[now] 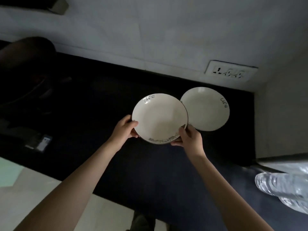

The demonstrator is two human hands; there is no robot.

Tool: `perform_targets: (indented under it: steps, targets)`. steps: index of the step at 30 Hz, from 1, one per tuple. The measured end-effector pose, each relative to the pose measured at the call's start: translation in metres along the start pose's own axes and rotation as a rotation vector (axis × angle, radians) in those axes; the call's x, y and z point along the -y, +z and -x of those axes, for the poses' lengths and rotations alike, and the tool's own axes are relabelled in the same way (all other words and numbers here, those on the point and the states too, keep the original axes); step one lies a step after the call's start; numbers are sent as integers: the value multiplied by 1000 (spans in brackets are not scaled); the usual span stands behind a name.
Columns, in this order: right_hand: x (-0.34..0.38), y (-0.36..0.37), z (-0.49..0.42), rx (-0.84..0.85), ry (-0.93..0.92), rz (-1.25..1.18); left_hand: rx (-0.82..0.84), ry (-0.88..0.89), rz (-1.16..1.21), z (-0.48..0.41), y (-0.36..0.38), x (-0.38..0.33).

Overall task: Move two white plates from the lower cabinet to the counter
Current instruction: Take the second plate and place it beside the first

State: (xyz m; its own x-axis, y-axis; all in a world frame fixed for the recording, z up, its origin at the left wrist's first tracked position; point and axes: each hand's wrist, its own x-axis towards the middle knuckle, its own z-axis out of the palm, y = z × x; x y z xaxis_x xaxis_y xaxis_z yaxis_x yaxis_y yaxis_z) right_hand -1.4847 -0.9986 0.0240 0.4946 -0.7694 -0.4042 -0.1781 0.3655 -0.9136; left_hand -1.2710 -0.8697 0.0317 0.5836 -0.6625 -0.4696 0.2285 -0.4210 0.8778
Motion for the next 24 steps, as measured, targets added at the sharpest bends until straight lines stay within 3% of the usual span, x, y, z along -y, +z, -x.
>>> perform_targets:
  steps: [10,24]
  targets:
    - [-12,66,-82,-158,26,-18,63,7,-88,-105,-44,-7]
    - [-9,76,-112,-298,36,4,91,41,-84,-145,-42,-9]
